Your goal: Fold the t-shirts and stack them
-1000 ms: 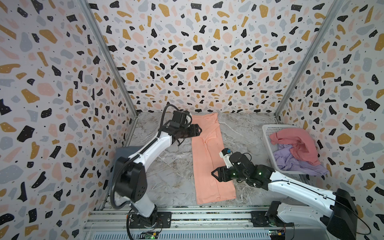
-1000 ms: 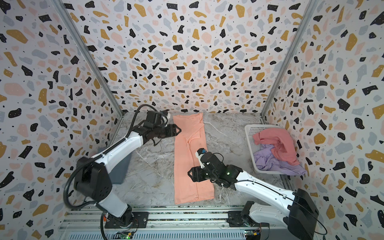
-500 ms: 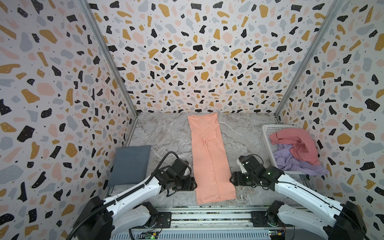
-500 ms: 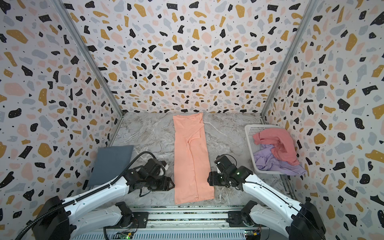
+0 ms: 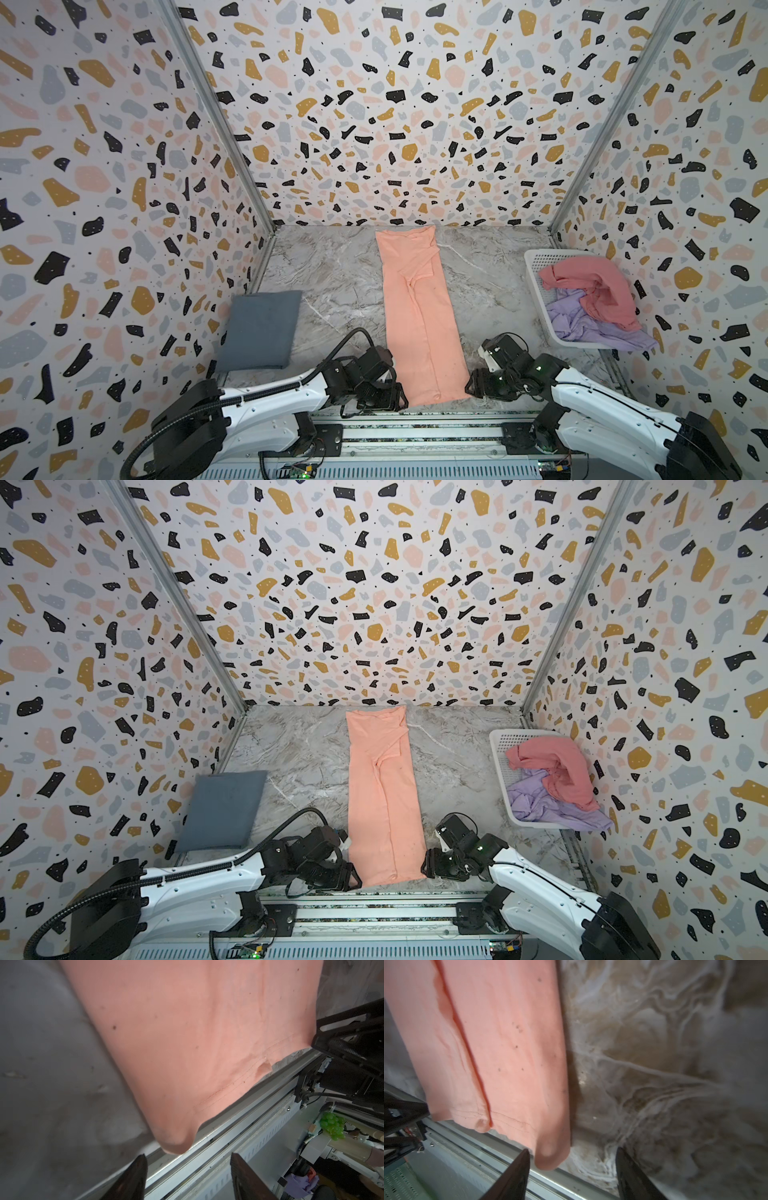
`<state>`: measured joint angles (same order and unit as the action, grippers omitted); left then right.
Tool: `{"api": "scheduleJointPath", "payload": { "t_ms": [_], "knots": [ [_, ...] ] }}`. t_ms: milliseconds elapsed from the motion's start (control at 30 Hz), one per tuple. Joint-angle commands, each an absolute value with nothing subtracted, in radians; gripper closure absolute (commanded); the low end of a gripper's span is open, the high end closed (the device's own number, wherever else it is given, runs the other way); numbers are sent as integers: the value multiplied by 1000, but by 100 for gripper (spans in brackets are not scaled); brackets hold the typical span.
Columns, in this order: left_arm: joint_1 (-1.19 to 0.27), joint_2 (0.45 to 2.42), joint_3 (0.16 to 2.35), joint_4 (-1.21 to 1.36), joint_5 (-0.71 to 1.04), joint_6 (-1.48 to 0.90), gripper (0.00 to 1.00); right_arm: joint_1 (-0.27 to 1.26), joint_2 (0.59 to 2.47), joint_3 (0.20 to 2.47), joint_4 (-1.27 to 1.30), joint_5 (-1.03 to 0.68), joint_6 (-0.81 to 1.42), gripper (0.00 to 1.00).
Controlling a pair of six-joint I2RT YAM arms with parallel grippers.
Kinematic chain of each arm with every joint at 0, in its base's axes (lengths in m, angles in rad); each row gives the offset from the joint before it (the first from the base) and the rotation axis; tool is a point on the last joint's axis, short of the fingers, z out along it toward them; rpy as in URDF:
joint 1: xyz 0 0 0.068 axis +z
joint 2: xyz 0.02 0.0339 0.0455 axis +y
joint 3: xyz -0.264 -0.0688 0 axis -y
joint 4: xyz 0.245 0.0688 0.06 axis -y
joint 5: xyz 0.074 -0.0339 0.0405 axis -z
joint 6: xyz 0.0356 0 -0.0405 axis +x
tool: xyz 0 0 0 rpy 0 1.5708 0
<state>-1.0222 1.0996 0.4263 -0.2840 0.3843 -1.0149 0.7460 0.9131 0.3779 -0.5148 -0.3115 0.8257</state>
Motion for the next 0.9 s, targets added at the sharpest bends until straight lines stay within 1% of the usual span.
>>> {"api": "scheduleJointPath", "payload": {
  "t_ms": [0, 67, 133, 167, 233, 300, 400, 433, 500, 600, 667, 767, 867],
  "knots": [
    [-1026, 1118, 410, -236, 397, -1032, 39, 769, 943, 346, -422, -333, 875, 35],
    [-1026, 1141, 414, -240, 380, -1018, 44, 785, 971, 338, -398, -317, 886, 38],
    [-1026, 1172, 419, -223, 376, -1007, 51, 797, 993, 333, -368, -312, 891, 45],
    [-1027, 1186, 420, -215, 376, -1005, 55, 800, 999, 332, -357, -313, 897, 51],
    [-1026, 1208, 419, -199, 385, -995, 66, 816, 1011, 330, -339, -313, 913, 67],
    [-1026, 1203, 419, -202, 382, -990, 76, 837, 1018, 334, -335, -308, 921, 80],
    [-1026, 1156, 424, -229, 366, -989, 91, 888, 1012, 356, -345, -299, 930, 92],
    [-1026, 1138, 430, -253, 365, -986, 99, 914, 1006, 371, -353, -290, 938, 95],
    [-1026, 1094, 443, -308, 362, -978, 100, 973, 993, 406, -385, -254, 973, 100],
    [-1026, 1010, 479, -397, 344, -967, 100, 1054, 976, 467, -437, -171, 1038, 100],
    [-1026, 962, 506, -427, 343, -972, 100, 1071, 968, 513, -460, -122, 1061, 100],
    [-1020, 933, 571, -462, 312, -947, 100, 1064, 963, 607, -476, -32, 1045, 100],
    [-961, 1005, 672, -496, 305, -838, 100, 978, 1012, 704, -466, -19, 960, 100]
  ]
}}
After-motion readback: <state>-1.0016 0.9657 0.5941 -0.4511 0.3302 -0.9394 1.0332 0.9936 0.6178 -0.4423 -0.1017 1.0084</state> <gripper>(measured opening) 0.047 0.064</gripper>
